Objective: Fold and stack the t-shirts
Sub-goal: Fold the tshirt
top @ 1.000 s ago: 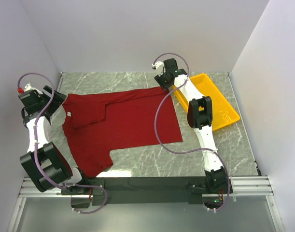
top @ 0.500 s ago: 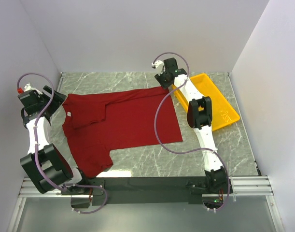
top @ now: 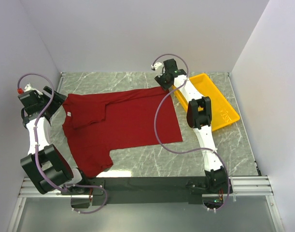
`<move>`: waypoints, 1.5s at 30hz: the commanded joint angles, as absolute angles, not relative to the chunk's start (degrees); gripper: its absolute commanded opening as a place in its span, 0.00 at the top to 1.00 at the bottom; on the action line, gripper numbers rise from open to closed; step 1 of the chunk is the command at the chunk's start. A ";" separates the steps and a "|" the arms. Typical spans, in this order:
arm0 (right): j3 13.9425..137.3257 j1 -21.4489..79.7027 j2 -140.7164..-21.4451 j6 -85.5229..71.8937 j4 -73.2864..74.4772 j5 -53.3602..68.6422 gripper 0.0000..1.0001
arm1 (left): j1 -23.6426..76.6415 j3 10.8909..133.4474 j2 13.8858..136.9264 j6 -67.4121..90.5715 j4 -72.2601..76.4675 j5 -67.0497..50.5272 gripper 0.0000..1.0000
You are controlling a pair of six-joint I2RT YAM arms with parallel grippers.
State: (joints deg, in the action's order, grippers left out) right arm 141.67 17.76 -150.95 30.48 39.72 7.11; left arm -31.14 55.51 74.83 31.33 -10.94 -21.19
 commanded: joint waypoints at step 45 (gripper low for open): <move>139.92 18.02 -147.84 33.31 38.59 11.60 1.00 | -31.03 56.25 73.48 32.17 -9.93 -22.59 0.16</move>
